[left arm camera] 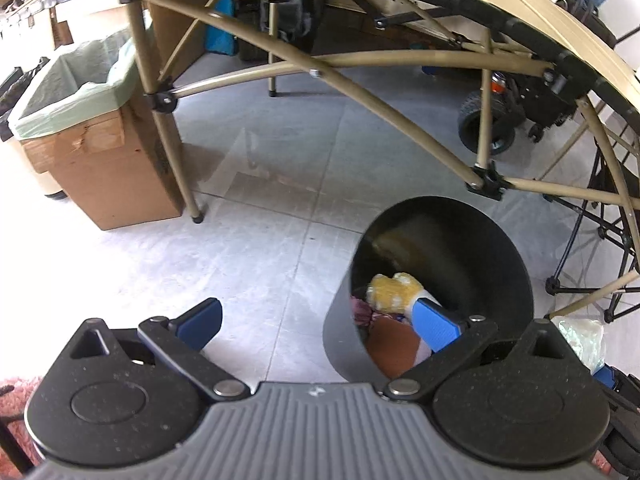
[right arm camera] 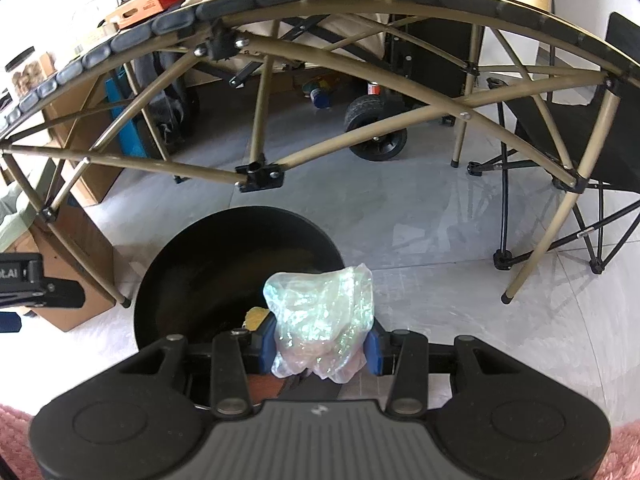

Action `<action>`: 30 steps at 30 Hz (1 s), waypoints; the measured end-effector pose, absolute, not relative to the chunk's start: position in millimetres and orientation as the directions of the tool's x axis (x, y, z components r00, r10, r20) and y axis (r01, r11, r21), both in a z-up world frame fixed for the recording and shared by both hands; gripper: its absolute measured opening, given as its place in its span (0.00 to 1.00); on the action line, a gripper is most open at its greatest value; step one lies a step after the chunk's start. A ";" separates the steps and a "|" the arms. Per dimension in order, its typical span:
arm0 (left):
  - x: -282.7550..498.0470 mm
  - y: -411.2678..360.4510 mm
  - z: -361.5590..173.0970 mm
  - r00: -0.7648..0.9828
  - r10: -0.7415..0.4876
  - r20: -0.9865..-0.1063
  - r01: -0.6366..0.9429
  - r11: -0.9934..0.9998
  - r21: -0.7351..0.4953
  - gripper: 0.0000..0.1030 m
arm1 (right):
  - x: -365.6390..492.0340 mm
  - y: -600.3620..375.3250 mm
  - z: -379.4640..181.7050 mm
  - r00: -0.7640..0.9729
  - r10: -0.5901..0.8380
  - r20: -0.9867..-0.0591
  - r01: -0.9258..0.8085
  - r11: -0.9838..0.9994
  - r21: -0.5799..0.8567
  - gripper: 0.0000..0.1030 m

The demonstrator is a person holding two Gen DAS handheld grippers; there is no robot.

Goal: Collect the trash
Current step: 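Move the right gripper over the bin and open it to drop the bag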

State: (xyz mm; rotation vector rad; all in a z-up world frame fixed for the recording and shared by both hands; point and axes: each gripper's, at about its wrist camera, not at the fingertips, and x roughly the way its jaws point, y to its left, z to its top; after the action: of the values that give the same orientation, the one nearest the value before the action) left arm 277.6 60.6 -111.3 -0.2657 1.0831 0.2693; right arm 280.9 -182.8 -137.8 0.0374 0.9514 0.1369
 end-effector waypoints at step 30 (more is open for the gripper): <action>247.5 132.8 -123.3 0.404 0.109 -0.908 -0.442 0.893 -0.090 1.00 | 293.3 -92.9 -142.8 0.528 0.183 -0.829 -0.225 0.972 0.071 0.41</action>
State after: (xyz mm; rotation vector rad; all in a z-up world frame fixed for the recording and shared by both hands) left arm 247.5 132.8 -123.3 -0.3411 1.1058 0.3561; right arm 293.3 -92.9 -142.8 -0.0466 0.9847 0.2434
